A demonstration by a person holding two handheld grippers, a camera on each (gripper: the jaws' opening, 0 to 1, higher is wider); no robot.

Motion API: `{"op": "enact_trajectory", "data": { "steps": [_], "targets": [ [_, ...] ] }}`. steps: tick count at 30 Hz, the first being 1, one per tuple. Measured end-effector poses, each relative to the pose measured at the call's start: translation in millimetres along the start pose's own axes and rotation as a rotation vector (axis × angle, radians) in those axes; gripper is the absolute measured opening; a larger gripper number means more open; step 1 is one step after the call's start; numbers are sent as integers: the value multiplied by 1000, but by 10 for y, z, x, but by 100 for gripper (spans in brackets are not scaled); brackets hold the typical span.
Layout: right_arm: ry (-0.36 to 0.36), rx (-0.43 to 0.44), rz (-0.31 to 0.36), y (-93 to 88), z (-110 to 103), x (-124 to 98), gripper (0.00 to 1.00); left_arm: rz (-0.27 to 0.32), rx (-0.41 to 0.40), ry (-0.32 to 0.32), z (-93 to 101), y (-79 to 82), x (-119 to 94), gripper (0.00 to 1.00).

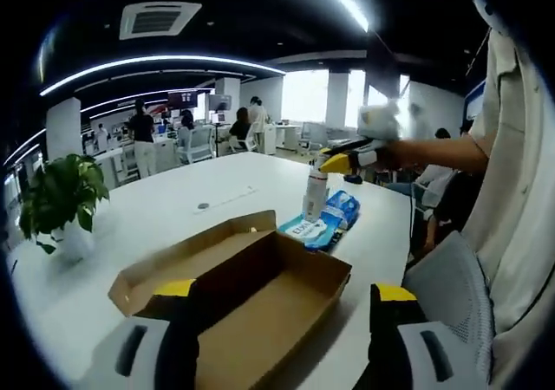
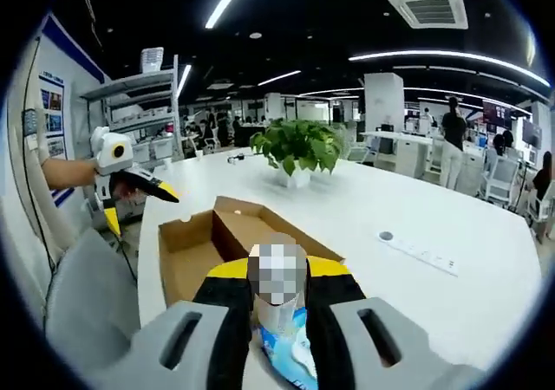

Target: Operate the shoe box by opening the lid, removing the specified soft item, and placing it in the target area until the item is outside and the box remains undamaged.

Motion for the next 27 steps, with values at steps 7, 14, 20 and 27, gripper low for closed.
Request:
{"op": "enact_trajectory", "data": {
  "steps": [7, 14, 20, 27],
  "targets": [
    [-41, -4, -16, -80, 377, 121, 19, 17, -48, 61, -70, -44, -106, 91],
    [-74, 1, -42, -198, 676, 270, 19, 11, -83, 102, -102, -124, -201, 97],
    [-79, -14, -86, -341, 866, 407, 19, 7, -120, 139, -158, -187, -256, 99],
    [-84, -15, -118, -475, 1014, 522, 19, -13, -147, 159, -172, -280, -281, 99]
  ]
}}
Point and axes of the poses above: the point that each gripper's makers call its tool centre point, and the gripper's own axes: x roughly forward along the fingers, z roughly to its right, y roughly out of its top, the point moved 3 cm from there along -x, roughly backward along the fingers, and after that the axes turned 12 degrees about -z, right-handed, at the moved point
